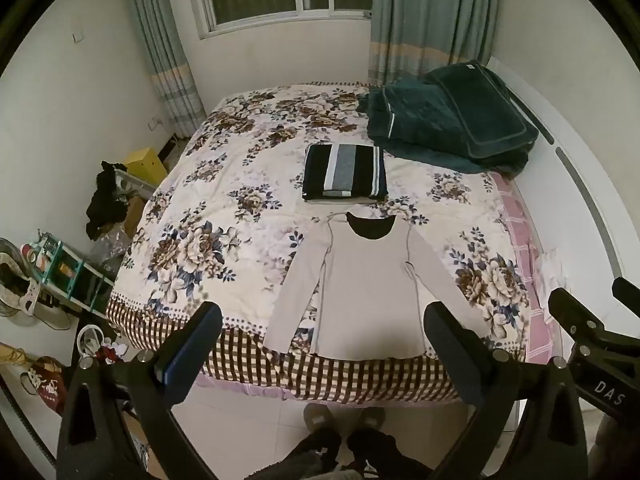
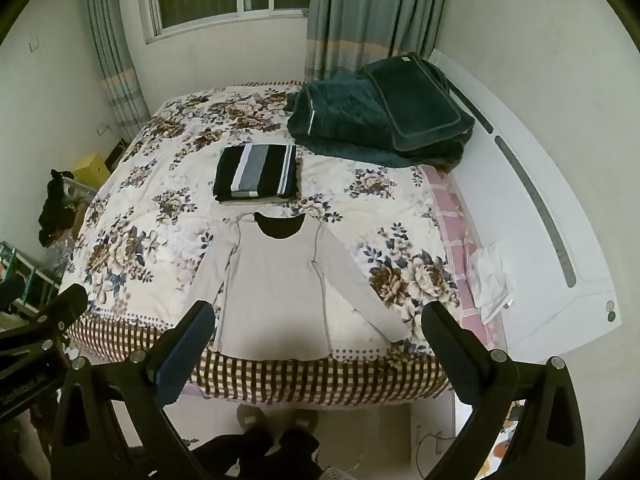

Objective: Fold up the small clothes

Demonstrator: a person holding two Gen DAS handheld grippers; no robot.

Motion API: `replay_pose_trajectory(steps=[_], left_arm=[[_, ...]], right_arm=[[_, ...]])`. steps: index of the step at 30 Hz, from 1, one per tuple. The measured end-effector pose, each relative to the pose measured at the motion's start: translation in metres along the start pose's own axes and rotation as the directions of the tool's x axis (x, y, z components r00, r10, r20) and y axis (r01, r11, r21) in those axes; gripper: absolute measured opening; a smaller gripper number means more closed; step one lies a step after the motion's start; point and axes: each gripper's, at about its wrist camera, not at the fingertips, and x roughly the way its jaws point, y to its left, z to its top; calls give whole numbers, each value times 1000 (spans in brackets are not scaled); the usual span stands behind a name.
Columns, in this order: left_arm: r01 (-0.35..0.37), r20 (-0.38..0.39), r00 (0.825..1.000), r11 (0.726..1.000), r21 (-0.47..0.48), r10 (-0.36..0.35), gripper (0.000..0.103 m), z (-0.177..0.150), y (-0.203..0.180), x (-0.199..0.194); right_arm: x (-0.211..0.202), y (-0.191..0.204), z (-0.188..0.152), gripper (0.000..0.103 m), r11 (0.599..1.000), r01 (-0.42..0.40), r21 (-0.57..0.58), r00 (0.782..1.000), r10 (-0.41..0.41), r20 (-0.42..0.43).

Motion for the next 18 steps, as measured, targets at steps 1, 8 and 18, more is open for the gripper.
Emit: replay_pose_trajectory(steps=[1,8,18], left_arm=[[1,1,1000,1000,-1,-1,103,0,0,0],[1,3,1000,1000,-1,-1,103,0,-1,0],[5,6,1000,1000,-3,-5,103,2,-3,2]], right_arm=[[0,0,0,103,1000,4,-3,1000,-4,-2],[1,2,1,103,1000,2,-7,1000,-2,-9],[0,3,3,103,1000,7,-5,1000,-7,-4]])
